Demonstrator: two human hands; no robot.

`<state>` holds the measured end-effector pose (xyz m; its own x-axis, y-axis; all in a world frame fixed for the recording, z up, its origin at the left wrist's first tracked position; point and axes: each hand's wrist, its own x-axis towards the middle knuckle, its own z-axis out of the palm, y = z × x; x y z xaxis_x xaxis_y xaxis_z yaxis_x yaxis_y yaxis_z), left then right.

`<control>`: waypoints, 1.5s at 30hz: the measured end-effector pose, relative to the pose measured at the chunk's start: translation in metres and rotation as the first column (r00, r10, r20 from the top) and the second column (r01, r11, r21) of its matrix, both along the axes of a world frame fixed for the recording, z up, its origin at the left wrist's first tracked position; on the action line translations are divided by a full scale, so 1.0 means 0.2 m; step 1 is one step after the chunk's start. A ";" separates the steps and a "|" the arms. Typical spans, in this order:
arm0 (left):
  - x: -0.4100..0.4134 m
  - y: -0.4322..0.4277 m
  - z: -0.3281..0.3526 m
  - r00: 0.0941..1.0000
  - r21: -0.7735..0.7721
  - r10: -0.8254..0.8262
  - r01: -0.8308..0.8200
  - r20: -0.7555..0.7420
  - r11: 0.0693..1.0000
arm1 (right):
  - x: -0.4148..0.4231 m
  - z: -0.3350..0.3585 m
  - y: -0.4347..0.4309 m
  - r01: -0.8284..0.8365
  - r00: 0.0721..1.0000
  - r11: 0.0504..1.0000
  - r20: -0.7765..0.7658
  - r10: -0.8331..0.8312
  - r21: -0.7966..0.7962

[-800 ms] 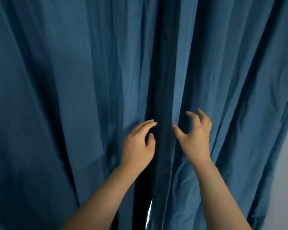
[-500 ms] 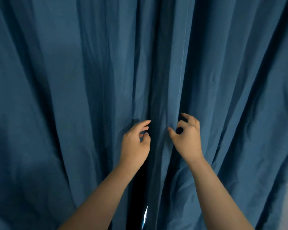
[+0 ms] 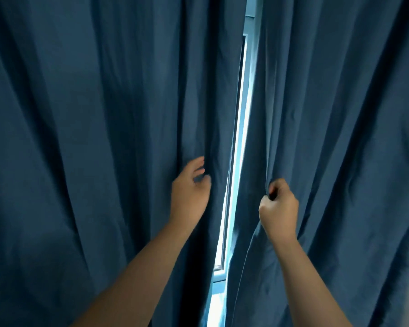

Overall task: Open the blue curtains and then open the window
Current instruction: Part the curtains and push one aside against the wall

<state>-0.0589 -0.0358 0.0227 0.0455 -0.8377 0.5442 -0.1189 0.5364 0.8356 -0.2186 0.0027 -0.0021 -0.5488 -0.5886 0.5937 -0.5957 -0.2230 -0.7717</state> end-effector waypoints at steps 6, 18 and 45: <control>-0.21 -0.14 -0.02 0.973 0.035 0.162 -0.170 0.167 0.985 | -0.02 -0.04 -0.05 0.133 0.968 0.991 -0.216 -0.127 0.011; -0.19 -0.14 -0.16 0.975 -0.060 0.211 -0.207 0.076 0.977 | -0.05 -0.01 -0.05 0.161 0.981 0.968 -0.141 -0.135 0.193; 0.07 0.12 -0.37 0.964 -0.252 0.143 -0.084 0.224 0.964 | 0.32 0.23 -0.05 -0.395 0.916 0.909 -0.020 0.402 0.135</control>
<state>-0.0452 -0.0121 -0.0516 -0.0228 -0.6791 0.7337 -0.3703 0.6874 0.6247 -0.1547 -0.0079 0.0434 -0.2267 -0.8236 0.5199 -0.5131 -0.3527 -0.7825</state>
